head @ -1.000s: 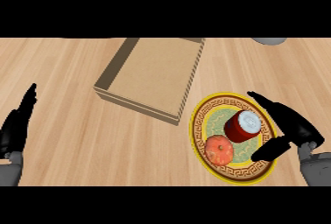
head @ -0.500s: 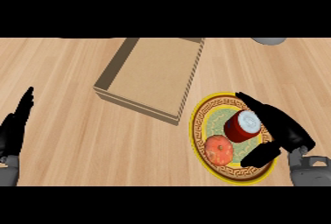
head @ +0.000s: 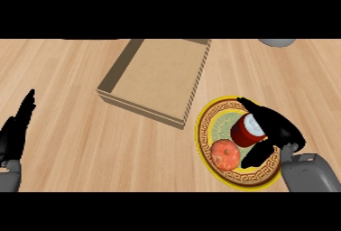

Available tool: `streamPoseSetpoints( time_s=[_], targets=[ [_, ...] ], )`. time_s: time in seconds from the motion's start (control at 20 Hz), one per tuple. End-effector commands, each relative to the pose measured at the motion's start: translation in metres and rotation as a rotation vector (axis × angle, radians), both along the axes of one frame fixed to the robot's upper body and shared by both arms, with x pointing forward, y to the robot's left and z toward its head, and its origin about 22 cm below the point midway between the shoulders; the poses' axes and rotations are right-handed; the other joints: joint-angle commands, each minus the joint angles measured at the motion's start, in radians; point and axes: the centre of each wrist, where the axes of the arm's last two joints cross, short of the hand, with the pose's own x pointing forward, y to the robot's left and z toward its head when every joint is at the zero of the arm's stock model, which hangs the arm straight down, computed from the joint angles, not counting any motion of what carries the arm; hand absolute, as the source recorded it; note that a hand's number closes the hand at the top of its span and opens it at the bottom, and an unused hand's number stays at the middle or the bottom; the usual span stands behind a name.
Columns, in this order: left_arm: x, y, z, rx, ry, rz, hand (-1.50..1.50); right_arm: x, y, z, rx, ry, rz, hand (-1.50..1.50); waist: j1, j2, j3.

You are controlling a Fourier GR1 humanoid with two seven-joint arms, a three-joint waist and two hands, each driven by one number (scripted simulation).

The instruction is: Pick the can from the plate and place it in the cardboard box

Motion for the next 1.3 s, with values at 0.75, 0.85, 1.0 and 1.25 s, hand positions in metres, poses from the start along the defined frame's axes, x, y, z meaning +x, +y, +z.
streamPoseSetpoints(
  time_s=[0.75,0.85,1.0,1.25],
  targets=[
    [0.023,-0.010,0.024,-0.003,-0.019,-0.029,0.00,0.062,-0.030,0.019,-0.215,-0.379,0.076,1.50,0.025,0.015,0.005],
    [0.012,-0.017,0.002,-0.011,-0.026,-0.056,0.00,0.070,-0.034,0.033,-0.201,-0.423,0.243,1.50,0.052,0.022,0.005],
    [0.013,-0.030,0.001,0.003,-0.036,-0.083,0.00,0.086,-0.062,0.057,-0.205,-0.485,0.374,1.50,0.085,0.035,0.008],
    [0.023,-0.027,0.011,0.015,-0.031,-0.070,0.00,0.121,-0.090,0.082,-0.168,-0.642,0.404,1.50,0.075,0.031,0.007]
  ],
)
